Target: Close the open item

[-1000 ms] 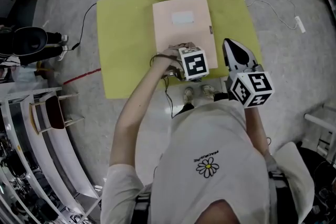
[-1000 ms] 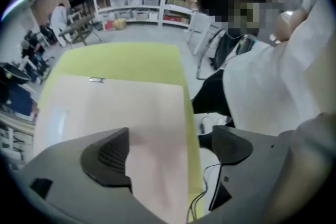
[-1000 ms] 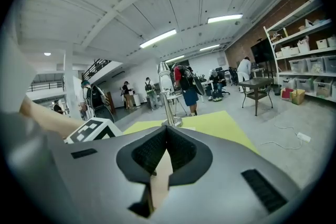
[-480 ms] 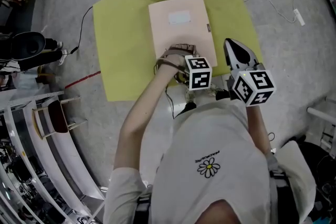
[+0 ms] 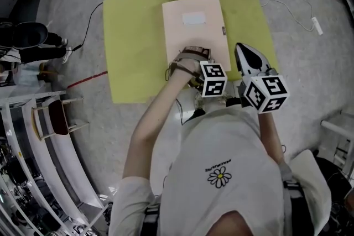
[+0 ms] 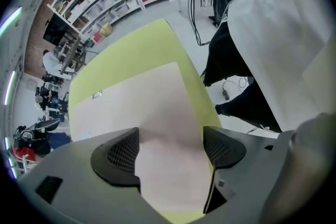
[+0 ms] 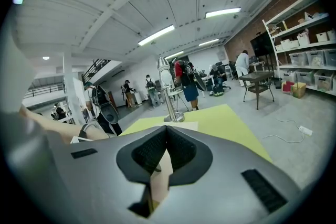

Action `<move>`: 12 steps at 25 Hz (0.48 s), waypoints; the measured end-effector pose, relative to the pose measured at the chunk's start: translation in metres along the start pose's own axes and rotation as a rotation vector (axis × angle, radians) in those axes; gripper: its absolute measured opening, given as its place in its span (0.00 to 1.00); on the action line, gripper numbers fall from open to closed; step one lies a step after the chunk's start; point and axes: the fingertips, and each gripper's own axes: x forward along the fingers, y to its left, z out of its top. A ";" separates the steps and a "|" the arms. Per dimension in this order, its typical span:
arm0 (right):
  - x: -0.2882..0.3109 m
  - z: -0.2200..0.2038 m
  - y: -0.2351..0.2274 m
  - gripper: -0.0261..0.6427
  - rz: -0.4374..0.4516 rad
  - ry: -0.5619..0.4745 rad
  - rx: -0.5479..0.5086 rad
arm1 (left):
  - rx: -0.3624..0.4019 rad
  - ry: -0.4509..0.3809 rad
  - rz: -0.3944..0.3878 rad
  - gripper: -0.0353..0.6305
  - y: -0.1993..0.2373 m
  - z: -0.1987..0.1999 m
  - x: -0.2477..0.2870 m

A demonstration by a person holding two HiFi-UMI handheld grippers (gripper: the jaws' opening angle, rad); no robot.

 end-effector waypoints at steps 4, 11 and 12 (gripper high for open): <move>0.001 0.001 0.000 0.05 0.008 -0.006 -0.002 | -0.066 -0.070 -0.045 0.62 0.005 0.001 -0.010; -0.001 0.009 -0.004 0.05 0.002 -0.016 -0.008 | -0.111 -0.250 0.041 0.27 0.009 0.022 -0.067; -0.001 0.010 -0.004 0.05 0.001 -0.019 -0.010 | -0.132 -0.295 0.069 0.26 0.013 0.026 -0.079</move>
